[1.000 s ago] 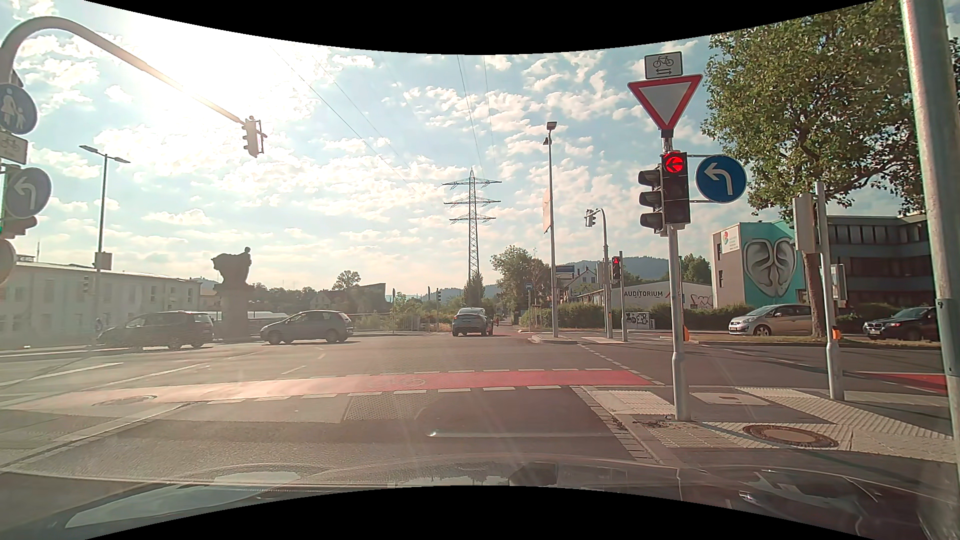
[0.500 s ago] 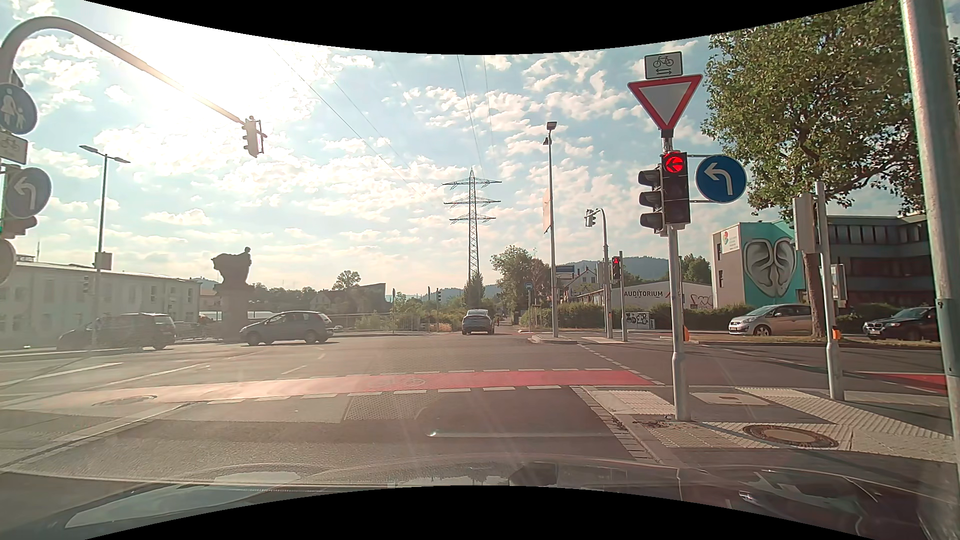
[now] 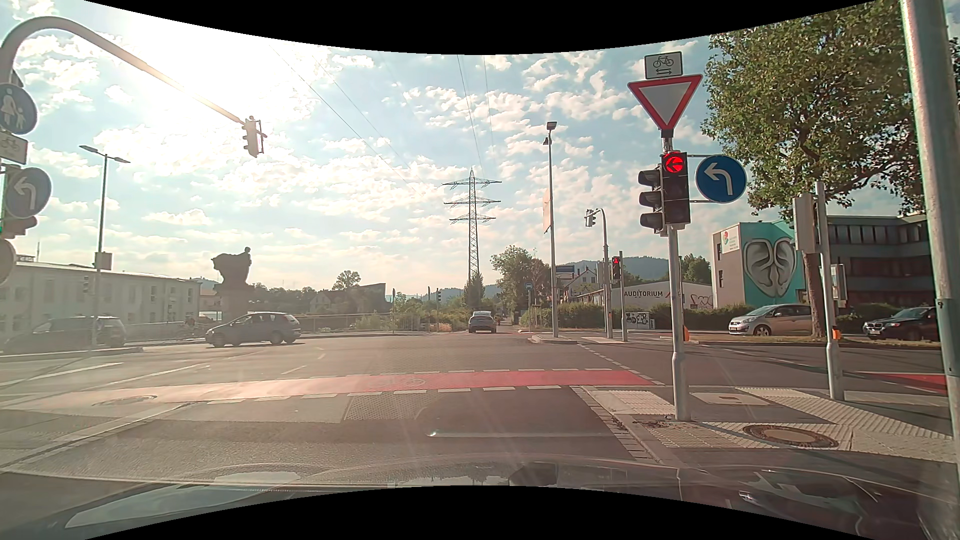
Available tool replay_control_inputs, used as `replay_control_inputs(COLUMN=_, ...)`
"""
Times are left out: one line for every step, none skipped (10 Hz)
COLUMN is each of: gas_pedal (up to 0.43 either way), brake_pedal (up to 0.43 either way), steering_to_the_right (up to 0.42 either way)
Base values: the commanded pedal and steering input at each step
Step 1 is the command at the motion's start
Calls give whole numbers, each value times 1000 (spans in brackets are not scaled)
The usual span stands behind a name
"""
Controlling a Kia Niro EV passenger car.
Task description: Follow the waypoints while adhering to traffic rules and regulations
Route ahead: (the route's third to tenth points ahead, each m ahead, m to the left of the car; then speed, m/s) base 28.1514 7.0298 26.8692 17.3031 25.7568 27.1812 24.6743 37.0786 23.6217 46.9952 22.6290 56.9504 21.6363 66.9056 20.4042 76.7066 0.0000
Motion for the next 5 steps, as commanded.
replay_control_inputs(gas_pedal=0, brake_pedal=232, steering_to_the_right=-8)
replay_control_inputs(gas_pedal=0, brake_pedal=232, steering_to_the_right=-8)
replay_control_inputs(gas_pedal=0, brake_pedal=232, steering_to_the_right=-8)
replay_control_inputs(gas_pedal=0, brake_pedal=232, steering_to_the_right=-8)
replay_control_inputs(gas_pedal=0, brake_pedal=232, steering_to_the_right=-8)
